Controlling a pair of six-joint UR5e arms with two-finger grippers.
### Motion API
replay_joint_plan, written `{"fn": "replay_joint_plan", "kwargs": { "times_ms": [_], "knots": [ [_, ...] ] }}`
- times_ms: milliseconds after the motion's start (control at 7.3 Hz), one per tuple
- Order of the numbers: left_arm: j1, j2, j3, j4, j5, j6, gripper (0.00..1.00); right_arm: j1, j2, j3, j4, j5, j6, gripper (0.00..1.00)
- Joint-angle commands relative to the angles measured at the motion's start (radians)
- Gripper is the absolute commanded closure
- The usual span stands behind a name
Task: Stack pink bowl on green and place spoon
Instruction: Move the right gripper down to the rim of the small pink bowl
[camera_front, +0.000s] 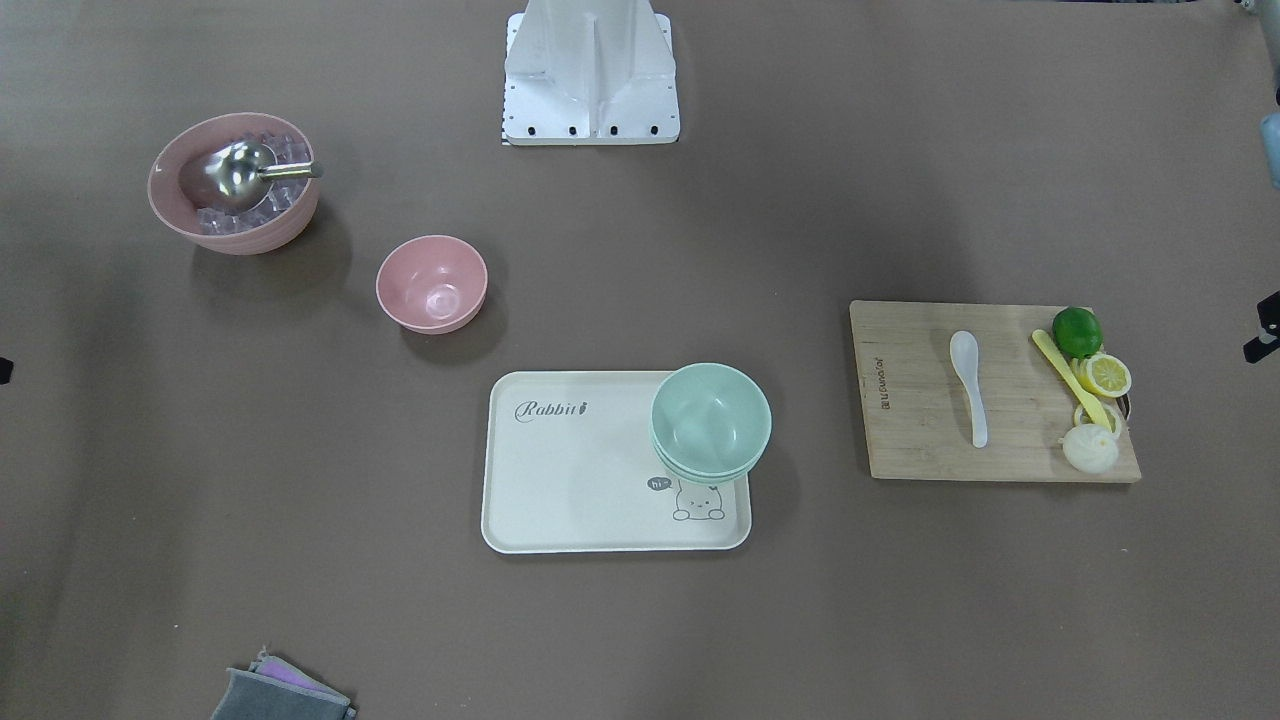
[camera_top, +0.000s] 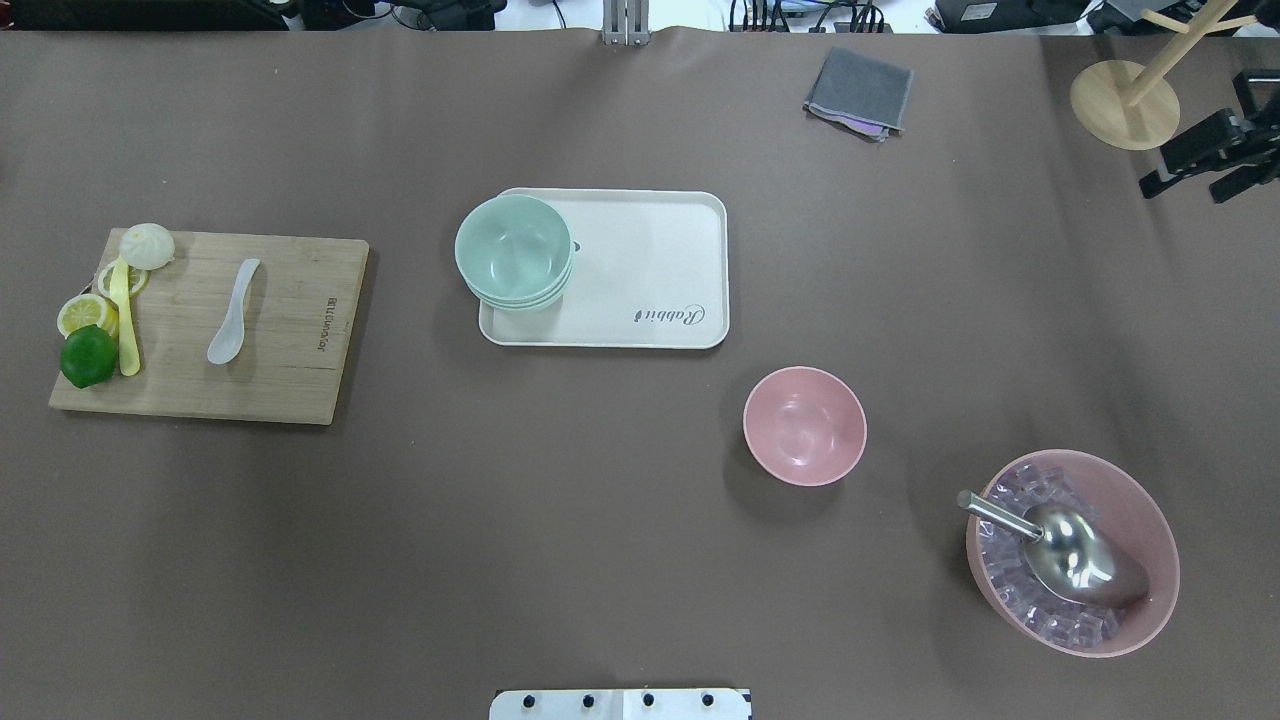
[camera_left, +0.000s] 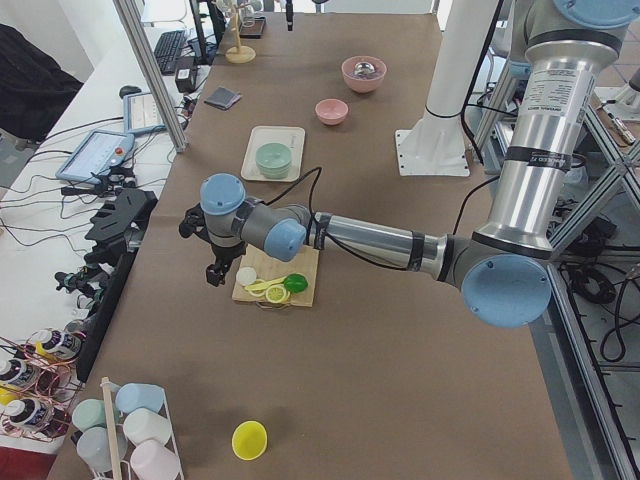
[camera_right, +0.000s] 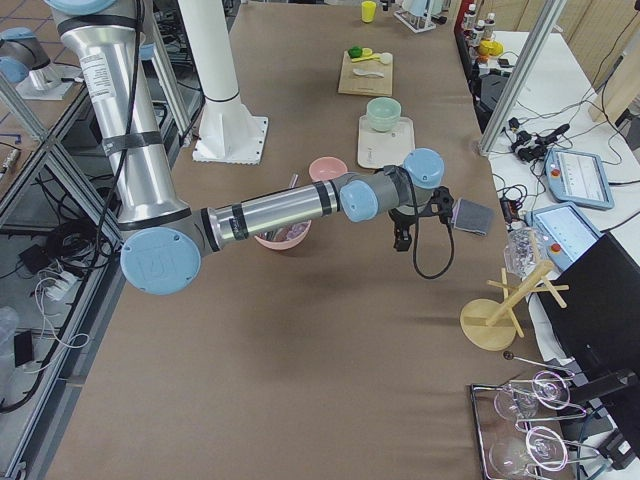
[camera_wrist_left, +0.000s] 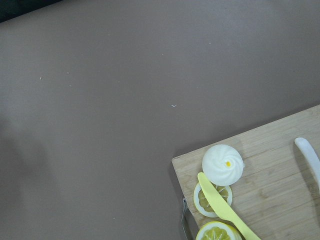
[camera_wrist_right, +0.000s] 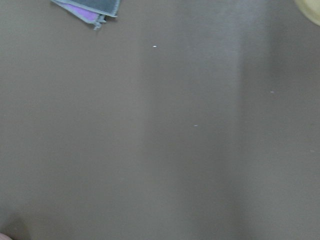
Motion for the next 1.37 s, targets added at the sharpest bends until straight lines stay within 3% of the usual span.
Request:
{"fn": "replay_joint_plan", "kwargs": {
  "times_ms": [0, 137, 411, 821, 1232],
  "knots": [
    [0.014, -0.013, 0.003, -0.007, -0.003, -0.004, 0.02, -0.157, 0.039, -0.008, 0.257, -0.031, 0.237, 0.0],
    [0.055, -0.016, 0.005, -0.014, -0.003, -0.005, 0.02, -0.235, 0.068, -0.008, 0.305, -0.103, 0.239, 0.0],
    [0.089, -0.033, 0.006, -0.013, 0.001, -0.022, 0.02, -0.35, 0.111, -0.013, 0.323, -0.163, 0.291, 0.0],
    [0.105, -0.05, 0.008, -0.016, -0.003, -0.092, 0.02, -0.455, 0.099, -0.007, 0.363, -0.225, 0.323, 0.0],
    [0.109, -0.058, 0.012, -0.014, -0.003, -0.092, 0.02, -0.522, 0.093, -0.014, 0.402, -0.228, 0.327, 0.02]
  ]
}}
